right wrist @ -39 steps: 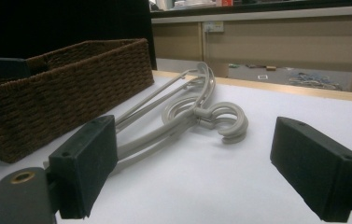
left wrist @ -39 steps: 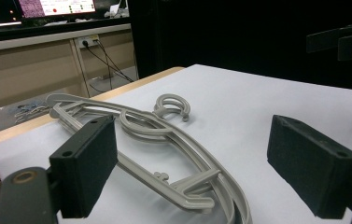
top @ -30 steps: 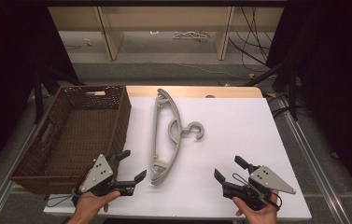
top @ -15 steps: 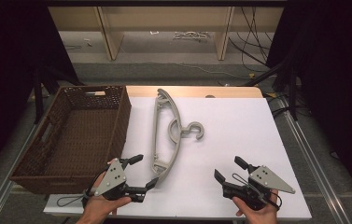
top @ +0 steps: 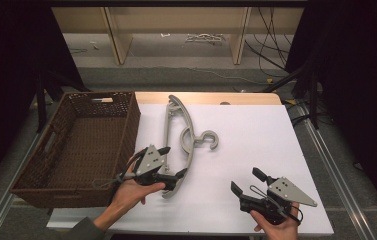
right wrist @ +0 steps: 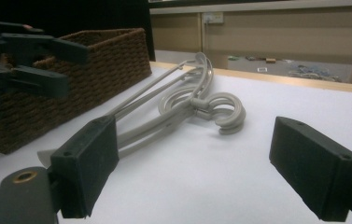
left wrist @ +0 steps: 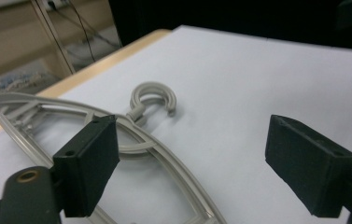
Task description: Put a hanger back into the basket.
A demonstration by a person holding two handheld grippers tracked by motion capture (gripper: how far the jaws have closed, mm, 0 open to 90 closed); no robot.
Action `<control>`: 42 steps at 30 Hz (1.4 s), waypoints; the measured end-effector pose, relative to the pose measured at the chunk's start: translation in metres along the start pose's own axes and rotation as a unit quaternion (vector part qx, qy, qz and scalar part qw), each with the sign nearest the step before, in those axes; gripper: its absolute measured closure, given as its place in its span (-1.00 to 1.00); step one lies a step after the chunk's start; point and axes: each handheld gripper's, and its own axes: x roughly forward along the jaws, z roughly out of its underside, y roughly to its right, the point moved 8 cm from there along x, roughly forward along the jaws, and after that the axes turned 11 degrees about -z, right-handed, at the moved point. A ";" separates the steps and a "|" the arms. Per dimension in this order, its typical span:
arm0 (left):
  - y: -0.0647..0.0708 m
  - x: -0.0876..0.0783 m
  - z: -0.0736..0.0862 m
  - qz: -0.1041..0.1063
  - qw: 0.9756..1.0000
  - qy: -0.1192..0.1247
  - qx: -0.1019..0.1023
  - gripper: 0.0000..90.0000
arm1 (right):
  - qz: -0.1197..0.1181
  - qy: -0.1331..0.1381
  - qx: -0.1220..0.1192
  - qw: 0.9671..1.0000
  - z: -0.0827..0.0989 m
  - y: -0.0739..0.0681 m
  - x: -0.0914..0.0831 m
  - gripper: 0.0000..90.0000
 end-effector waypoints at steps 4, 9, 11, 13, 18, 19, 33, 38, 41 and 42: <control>0.000 0.030 -0.002 -0.009 0.998 -0.055 0.036 -0.49 | 0.002 0.000 -0.004 1.000 0.000 0.002 0.000 -0.63; -0.009 0.059 -0.003 -0.042 0.991 -0.096 0.082 -0.43 | -0.005 0.006 -0.001 1.000 0.000 0.001 0.002 -0.62; -0.010 0.070 -0.003 -0.041 0.990 -0.112 0.078 -0.42 | -0.011 -0.008 -0.001 1.000 0.001 -0.001 0.001 -0.62; -0.011 0.078 -0.003 -0.038 0.989 -0.127 0.064 -0.42 | -0.011 -0.007 -0.001 1.000 0.001 -0.001 0.001 -0.62; -0.014 0.098 0.003 -0.033 0.983 -0.174 0.051 -0.33 | -0.005 -0.004 -0.006 1.000 0.001 0.000 0.003 -0.62; -0.014 0.101 0.002 -0.033 0.983 -0.175 0.047 -0.33 | -0.005 -0.004 -0.006 1.000 0.001 0.000 0.003 -0.62; -0.030 0.140 0.013 -0.047 0.965 -0.259 0.007 0.10 | -0.021 -0.002 -0.004 1.000 0.001 -0.002 0.005 -0.62; -0.033 0.147 0.015 -0.040 0.962 -0.270 -0.009 0.17 | -0.020 -0.001 -0.003 1.000 0.001 -0.002 0.005 -0.61; -0.030 0.148 0.015 -0.041 0.957 -0.286 -0.001 0.22 | -0.016 -0.006 -0.009 1.000 0.001 0.000 0.005 -0.62; -0.029 0.150 0.015 -0.045 0.956 -0.290 -0.002 0.22 | -0.016 -0.006 -0.009 1.000 0.001 0.000 0.005 -0.62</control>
